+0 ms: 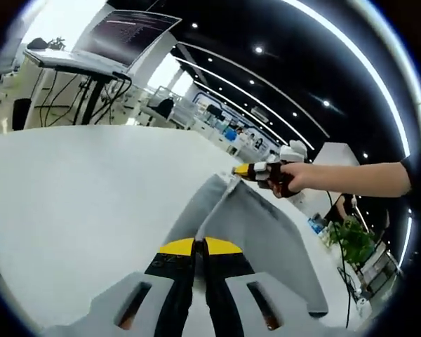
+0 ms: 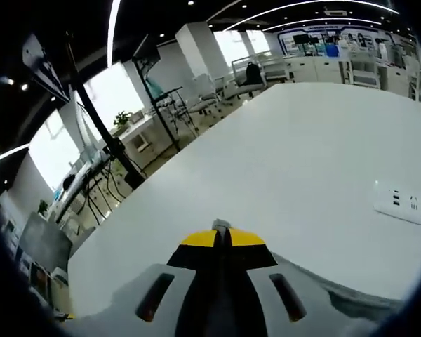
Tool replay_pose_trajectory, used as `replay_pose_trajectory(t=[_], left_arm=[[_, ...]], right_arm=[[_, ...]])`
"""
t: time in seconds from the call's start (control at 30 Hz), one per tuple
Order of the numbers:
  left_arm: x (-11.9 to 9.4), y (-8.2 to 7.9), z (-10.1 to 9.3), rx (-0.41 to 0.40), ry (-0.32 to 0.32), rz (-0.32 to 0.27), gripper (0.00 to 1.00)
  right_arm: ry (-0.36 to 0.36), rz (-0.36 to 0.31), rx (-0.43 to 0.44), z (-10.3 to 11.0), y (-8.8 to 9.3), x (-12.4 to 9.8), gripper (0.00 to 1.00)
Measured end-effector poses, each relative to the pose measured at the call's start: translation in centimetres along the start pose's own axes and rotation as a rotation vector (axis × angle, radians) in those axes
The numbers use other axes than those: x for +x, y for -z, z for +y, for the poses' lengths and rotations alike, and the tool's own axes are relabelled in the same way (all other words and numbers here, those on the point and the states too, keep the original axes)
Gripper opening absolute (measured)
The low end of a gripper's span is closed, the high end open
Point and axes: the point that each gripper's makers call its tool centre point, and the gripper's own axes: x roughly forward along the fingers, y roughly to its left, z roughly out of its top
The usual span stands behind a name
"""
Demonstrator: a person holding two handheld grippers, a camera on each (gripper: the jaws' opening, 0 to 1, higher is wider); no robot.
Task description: Fold the towel on the table until its edges align and the towel forms a compact rectangular stack.
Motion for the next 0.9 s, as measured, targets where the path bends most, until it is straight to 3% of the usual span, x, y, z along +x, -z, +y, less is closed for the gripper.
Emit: replay_pose_trajectory(t=[0.3,0.5,0.77,0.9], left_arm=[[0.6,1.0,1.0,-0.044,-0.021,0.005,0.04],[0.8,1.1,1.3,-0.029,-0.029,0.01,0.06],[1.2,0.5,1.5,-0.022,-0.044,0.008,0.05],[1.0,0.8,1.7,0.034,-0.076,0.023,0.04]], right_arm=[[-0.008,0.0,0.037,-0.4,0.4,0.9,0.03],[-0.078,-0.054,0.045,0.6,-0.1,1.5,0.07],[-0.096,-0.022,0.014,1.0,0.7,2.0,0.07],[-0.112,-0.022,-0.035,1.1,0.9,2.3,0.1]])
